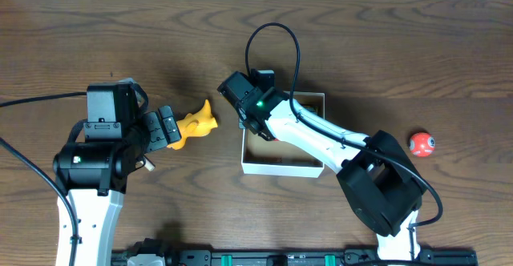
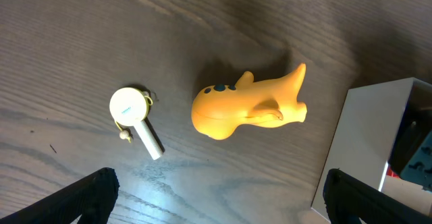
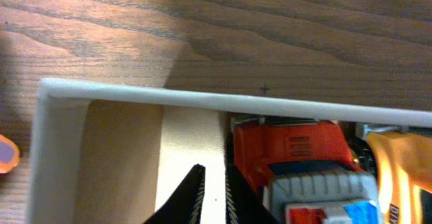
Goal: Pack container
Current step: 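Lower and release the red truck in the box, then lift the right gripper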
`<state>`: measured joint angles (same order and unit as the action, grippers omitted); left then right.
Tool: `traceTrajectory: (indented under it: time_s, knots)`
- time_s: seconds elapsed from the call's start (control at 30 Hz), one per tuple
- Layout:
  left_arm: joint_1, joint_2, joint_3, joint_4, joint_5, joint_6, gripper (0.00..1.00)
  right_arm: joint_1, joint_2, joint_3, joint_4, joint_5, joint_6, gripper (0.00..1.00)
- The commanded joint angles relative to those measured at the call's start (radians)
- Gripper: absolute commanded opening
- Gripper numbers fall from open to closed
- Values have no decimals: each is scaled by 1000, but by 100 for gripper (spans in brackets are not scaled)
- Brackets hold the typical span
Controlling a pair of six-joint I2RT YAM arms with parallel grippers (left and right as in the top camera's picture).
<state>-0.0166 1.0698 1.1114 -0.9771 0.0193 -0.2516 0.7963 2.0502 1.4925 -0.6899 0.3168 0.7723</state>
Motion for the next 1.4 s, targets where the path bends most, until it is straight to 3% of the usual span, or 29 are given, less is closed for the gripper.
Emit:
traceTrajectory:
  time_s: [0.0, 0.23, 0.4, 0.73, 1.07, 1.37]
  knots:
    - [2, 2, 18, -2, -4, -5, 98, 1, 63, -3, -2, 42, 13, 16]
    - [2, 2, 18, -2, -4, -5, 98, -1, 63, -3, 23, 43, 11, 17]
    - [2, 1, 18, -3, -3, -5, 98, -8, 65, -3, 25, 48, 13, 1]
    - [2, 1, 18, -10, -3, -5, 98, -14, 76, -3, -3, 54, 15, 2]
    - [2, 1, 18, -10, -4, -5, 98, -13, 49, 31, -5, 53, -169, 4]
    - [2, 1, 18, -10, -4, -5, 98, -21, -121, 61, -64, 48, -352, 7]
